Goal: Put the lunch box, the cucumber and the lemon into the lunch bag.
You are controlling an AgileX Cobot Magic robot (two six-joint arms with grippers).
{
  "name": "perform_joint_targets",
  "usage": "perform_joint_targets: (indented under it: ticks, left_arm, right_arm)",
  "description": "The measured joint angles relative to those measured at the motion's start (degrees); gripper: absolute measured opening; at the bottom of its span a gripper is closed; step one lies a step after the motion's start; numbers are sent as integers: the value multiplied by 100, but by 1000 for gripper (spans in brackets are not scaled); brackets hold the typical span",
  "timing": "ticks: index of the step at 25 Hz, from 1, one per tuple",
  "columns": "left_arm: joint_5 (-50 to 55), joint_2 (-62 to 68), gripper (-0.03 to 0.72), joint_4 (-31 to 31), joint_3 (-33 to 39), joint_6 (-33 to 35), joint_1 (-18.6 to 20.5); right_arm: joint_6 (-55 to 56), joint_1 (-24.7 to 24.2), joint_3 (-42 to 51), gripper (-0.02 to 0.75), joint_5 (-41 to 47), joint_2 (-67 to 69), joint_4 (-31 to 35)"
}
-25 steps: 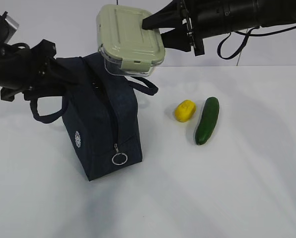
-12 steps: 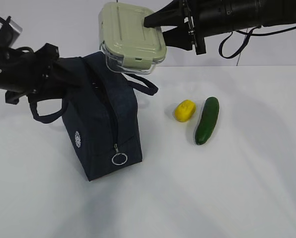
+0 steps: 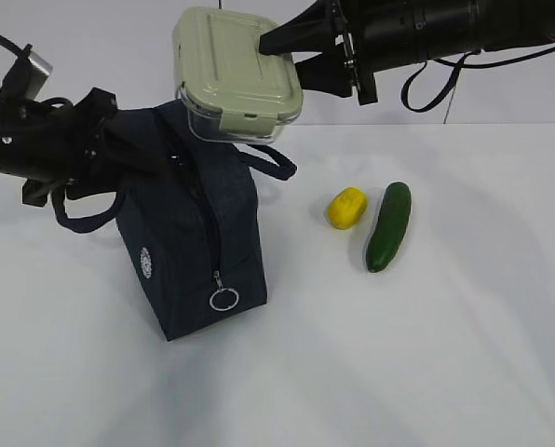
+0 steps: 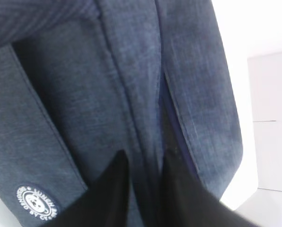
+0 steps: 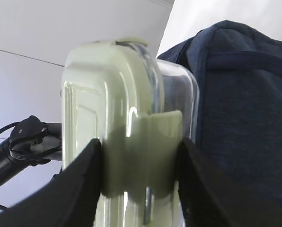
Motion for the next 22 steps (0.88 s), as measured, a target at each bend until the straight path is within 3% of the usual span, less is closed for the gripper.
perform_joint_targets:
  ticks: [3,5,22]
  left_arm:
    - [93,0,34,0,0,0,0]
    - [197,0,-1,0,0,0,0]
    - [442,2,-9,-221,0,0,0]
  right_arm:
    - [0,24,0,351,0,0,-26]
    - [-24,68,0,351,0,0,-93]
    - [-91,311,-5,351,26,312,-568]
